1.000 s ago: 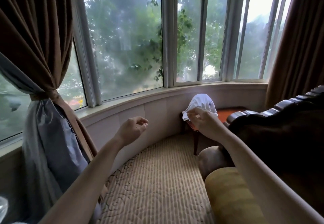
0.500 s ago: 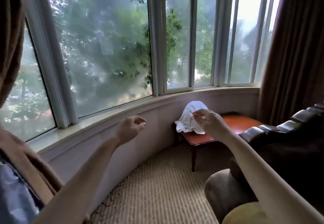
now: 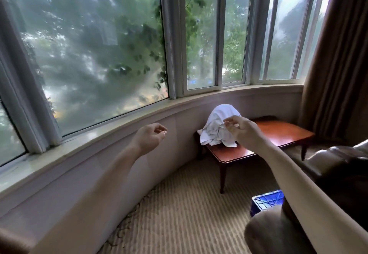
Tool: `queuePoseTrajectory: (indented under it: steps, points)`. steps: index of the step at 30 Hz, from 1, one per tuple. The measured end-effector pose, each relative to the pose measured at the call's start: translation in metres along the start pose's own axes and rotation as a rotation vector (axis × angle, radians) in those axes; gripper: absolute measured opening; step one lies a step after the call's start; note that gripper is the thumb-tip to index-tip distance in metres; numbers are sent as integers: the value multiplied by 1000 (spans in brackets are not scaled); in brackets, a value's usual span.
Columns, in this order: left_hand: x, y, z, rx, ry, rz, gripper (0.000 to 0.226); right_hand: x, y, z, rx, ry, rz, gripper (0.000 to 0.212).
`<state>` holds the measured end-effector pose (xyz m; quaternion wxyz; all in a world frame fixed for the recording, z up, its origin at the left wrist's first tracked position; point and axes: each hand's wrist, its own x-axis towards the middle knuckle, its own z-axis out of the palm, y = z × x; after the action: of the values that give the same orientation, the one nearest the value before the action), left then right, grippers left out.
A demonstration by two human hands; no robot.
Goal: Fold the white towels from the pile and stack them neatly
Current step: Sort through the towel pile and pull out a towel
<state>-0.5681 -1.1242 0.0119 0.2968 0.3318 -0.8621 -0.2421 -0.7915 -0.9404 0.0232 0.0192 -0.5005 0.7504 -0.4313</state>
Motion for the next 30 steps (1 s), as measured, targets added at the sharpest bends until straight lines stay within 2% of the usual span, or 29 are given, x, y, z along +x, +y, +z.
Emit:
queuePoseTrajectory:
  steps: [6,12,17,23,30]
  points:
    - [123,-20,38,-61,27,-8,11,118,55,29,12,17,-11,22]
    - [230,-42,66,-136,0,-65,11,214,99,51,-16,-70,-42,22]
    - [297,-58,101,-38,-221,-31,17,275,144,67,-93,-133,-7,25]
    - [391,-94,156,14,-268,25,21,354,207,89,-139,-158,91,28]
    - [548,-127,220,93,-356,91,26,476,277,109,-212,-139,198,30]
